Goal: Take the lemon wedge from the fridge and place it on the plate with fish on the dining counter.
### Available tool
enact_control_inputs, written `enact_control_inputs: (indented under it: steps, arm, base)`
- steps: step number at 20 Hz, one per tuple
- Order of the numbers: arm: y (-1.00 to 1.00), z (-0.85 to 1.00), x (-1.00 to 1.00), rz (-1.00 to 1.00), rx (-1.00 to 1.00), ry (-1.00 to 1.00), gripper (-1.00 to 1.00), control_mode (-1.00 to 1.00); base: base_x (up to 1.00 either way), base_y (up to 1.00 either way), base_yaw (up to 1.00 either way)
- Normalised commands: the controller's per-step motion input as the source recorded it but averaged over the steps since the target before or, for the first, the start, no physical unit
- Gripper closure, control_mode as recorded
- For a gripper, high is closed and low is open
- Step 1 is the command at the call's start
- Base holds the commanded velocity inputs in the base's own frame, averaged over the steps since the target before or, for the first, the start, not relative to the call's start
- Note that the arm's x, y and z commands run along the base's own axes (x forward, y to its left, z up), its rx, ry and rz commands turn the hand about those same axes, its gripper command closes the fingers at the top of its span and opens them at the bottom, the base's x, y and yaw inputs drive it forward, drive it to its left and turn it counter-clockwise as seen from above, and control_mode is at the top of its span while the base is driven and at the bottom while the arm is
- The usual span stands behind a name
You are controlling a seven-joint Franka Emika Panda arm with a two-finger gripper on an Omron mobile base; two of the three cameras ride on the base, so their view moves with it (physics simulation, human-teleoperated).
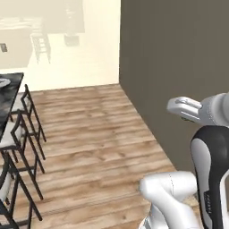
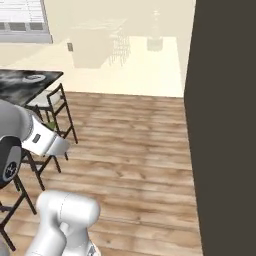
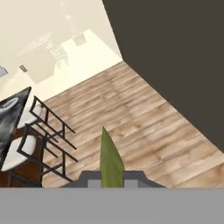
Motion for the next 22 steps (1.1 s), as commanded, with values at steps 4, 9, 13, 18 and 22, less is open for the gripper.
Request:
enact_control_inputs:
  steps: [4, 9, 13, 18, 22]
  arm:
    - [0.0, 0.0, 0.0, 0.0, 0.0, 0.0, 1.0, 1.0]
    - [0.0, 0.0, 0.0, 0.0, 0.0, 0.0, 1.0, 1.0]
    - [0.0, 0.0, 0.0, 0.0, 0.0, 0.0, 1.0, 1.0]
    - [0.0, 0.0, 0.0, 0.0, 0.0, 0.0, 1.0, 1.0]
    - [0.0, 0.0, 0.0, 0.0, 0.0, 0.0, 1.0, 1.0]
  base:
    - [1.0, -0.08, 0.64]
    - [1.0, -0.15, 0.61]
    - [1.0, -0.46, 0.47]
    - [1.0, -0.97, 0.2]
    - [1.0, -0.9, 0.17]
